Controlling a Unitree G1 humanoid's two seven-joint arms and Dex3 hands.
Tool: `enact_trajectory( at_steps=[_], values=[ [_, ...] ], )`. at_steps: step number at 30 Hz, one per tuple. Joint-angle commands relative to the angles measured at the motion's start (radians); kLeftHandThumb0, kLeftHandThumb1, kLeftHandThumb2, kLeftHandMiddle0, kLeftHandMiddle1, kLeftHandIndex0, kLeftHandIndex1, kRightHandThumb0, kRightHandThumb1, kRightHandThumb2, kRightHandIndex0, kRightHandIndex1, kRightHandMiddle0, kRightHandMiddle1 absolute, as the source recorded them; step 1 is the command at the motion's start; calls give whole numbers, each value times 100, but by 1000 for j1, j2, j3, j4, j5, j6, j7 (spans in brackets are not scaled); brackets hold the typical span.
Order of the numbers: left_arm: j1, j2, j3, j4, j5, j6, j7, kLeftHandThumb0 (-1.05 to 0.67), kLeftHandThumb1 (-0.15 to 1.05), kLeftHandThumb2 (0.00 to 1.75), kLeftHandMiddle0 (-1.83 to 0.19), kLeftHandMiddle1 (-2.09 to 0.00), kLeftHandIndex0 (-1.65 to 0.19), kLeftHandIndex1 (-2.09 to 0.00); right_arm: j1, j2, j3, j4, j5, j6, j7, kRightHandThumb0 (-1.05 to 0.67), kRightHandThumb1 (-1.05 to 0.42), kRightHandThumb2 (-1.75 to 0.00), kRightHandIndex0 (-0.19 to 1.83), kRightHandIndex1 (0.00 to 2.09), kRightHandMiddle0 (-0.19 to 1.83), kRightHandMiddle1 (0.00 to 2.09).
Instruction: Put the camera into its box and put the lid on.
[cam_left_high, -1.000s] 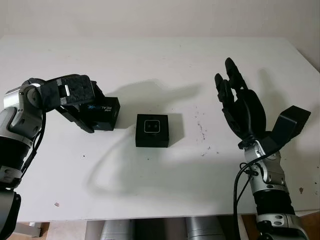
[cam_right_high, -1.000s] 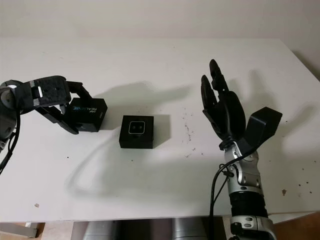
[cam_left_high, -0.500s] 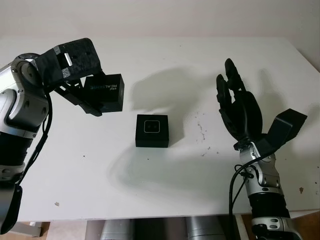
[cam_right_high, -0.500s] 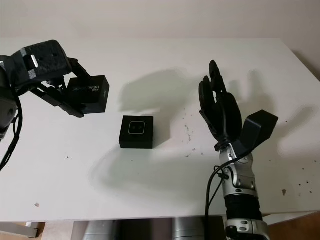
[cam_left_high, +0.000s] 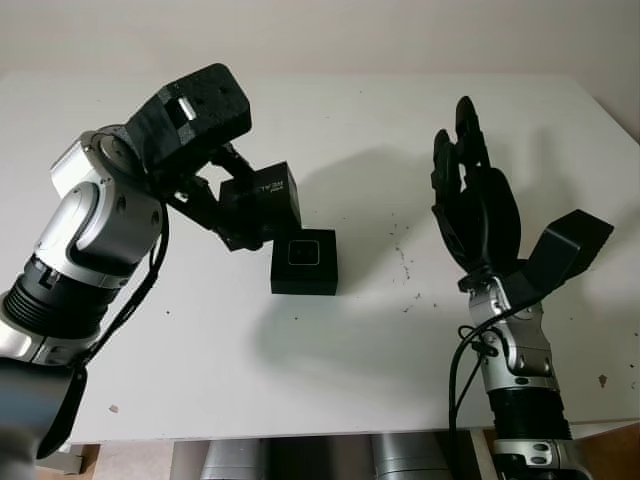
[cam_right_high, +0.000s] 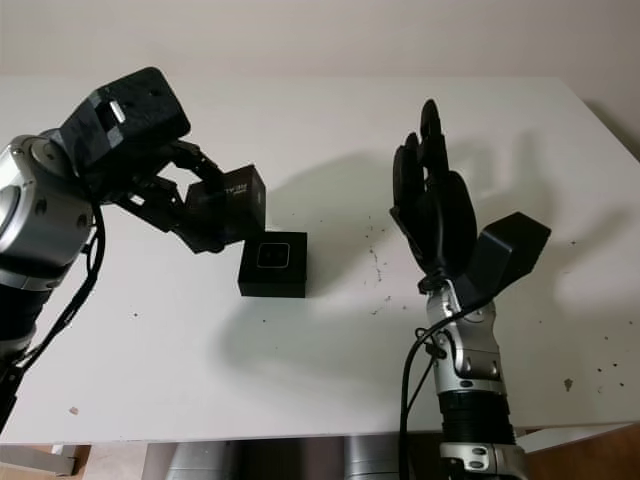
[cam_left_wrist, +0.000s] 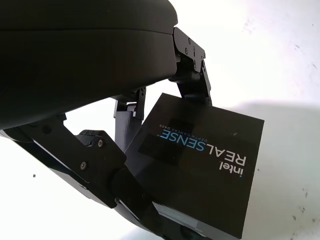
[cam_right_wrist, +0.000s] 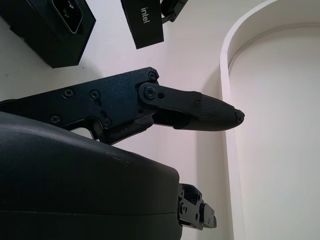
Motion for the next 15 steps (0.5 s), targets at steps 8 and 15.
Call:
enact_trajectory(
  at_steps=[8,15],
  values=[
    [-35,-37,-42,7,-97,24,47,-24,97,6,-58,-173,-40,-160,42,35,6,-53,6,4,-18,-71,-105,-56,-19,0,-19,1],
    [-25,-17,-73,11,-146,-52,50,-19,97,6,-55,-177,-35,-162,48,53,-4,-88,59,60,-17,-67,-105,-58,-19,0,-19,0]
  ],
)
